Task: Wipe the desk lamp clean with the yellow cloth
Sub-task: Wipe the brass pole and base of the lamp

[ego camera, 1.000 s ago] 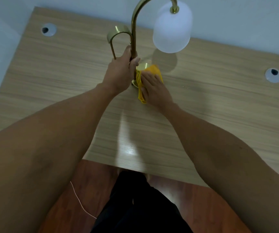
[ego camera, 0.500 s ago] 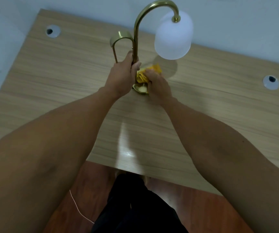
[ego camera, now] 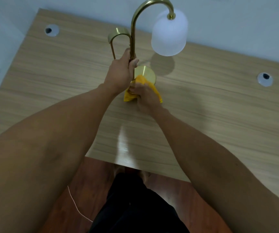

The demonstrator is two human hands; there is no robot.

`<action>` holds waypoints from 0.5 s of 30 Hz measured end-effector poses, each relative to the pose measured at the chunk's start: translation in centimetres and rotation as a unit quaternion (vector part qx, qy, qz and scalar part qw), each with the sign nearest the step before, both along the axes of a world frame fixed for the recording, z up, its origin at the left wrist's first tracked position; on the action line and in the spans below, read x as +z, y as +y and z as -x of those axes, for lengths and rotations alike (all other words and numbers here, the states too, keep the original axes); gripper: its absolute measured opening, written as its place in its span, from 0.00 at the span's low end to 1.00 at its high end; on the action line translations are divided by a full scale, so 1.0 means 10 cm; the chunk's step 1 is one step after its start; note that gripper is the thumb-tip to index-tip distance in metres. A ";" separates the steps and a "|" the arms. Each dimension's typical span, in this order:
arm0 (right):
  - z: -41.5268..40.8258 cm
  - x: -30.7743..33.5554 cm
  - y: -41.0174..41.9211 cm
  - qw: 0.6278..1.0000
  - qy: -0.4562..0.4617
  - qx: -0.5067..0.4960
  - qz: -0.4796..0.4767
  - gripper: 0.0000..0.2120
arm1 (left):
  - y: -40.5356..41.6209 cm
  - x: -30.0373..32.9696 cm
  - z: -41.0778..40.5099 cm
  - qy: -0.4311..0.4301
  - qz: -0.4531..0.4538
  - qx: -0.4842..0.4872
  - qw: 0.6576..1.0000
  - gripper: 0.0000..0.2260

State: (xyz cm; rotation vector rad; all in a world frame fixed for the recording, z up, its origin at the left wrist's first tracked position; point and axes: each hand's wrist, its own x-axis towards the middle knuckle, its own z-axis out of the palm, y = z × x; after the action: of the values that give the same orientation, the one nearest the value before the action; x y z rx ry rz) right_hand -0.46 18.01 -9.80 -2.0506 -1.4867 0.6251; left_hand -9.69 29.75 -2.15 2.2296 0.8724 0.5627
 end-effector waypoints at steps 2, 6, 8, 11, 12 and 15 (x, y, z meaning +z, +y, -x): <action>0.07 0.14 -0.02 0.989 0.129 -0.072 0.008 0.16 | 0.00 0.01 0.00 0.001 0.008 -0.003 1.000 0.15; -0.18 0.34 -0.12 0.877 0.277 -0.375 -0.118 0.15 | 0.00 0.00 0.00 0.000 0.021 0.000 1.000 0.14; -0.38 0.38 -0.16 0.853 0.247 -0.437 -0.145 0.14 | 0.00 -0.02 -0.01 -0.002 0.026 0.000 1.000 0.14; -0.51 0.19 -0.08 0.906 0.200 -0.362 -0.092 0.20 | 0.02 -0.03 -0.01 -0.004 0.021 0.002 1.000 0.14; -0.46 0.13 -0.05 0.932 0.178 -0.310 -0.064 0.21 | 0.02 -0.04 -0.02 -0.005 0.019 0.003 1.000 0.14; -0.14 -0.06 -0.02 0.985 0.042 -0.168 0.025 0.22 | 0.03 -0.06 -0.03 -0.004 0.025 0.006 1.000 0.14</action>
State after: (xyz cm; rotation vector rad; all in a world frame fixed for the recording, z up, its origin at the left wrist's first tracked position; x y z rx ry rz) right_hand 0.98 17.79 -10.38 -2.2154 -1.0524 0.6071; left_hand -9.36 30.03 -2.77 2.1775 0.8865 0.5502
